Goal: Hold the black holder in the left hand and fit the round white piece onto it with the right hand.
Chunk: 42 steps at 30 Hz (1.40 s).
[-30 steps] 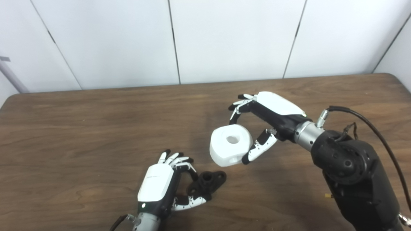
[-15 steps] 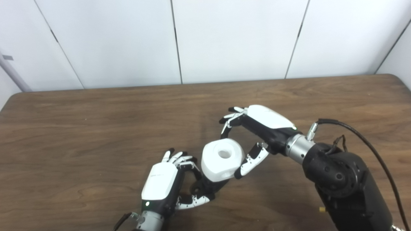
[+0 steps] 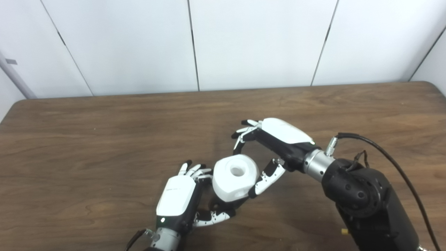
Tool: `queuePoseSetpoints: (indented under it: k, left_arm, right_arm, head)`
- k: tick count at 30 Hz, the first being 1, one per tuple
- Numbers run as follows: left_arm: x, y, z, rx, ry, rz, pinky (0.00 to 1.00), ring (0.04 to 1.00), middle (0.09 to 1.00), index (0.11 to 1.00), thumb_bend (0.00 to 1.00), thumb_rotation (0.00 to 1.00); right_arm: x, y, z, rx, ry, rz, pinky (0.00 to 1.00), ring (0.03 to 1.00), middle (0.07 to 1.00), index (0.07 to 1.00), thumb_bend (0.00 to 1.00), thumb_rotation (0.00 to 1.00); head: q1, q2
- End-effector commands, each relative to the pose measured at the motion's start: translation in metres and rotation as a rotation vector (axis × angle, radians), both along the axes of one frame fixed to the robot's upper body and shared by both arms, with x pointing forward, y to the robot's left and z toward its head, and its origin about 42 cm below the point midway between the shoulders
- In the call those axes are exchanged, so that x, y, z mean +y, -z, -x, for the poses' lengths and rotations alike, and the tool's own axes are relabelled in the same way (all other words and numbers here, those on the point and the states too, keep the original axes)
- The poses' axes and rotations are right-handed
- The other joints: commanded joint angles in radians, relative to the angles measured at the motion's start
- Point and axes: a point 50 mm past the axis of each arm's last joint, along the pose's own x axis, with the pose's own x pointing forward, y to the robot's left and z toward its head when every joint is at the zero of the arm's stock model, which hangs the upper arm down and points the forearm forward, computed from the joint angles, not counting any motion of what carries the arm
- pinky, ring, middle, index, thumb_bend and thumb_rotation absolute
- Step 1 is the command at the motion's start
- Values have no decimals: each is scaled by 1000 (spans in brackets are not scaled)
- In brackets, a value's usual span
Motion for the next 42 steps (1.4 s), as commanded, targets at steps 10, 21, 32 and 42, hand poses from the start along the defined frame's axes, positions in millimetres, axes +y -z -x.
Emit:
queuePoseSetpoints:
  k: [10,21,32,42]
  left_arm:
    - [-8,2,-1,4,15,-24,1000,887,785,486,520,47]
    - [-8,1,-2,6,7,-23,1000,889,788,486,520,47]
    - [-8,0,-4,6,4,-22,1000,891,791,486,520,47]
    - [-6,2,-7,3,3,-19,1000,888,787,486,520,47]
  right_arm:
    - [-1,-6,-2,-55,6,-13,1000,973,846,481,525,134]
    - [-2,-2,-3,-47,0,-7,1000,972,841,481,525,134]
    - [-4,-3,-2,-39,-11,4,1000,975,843,481,525,133]
    - [-3,-8,-3,-41,-13,8,1000,976,842,481,525,133]
  head:
    - [11,5]
    - [8,12]
    - [0,18]
    - [-16,18]
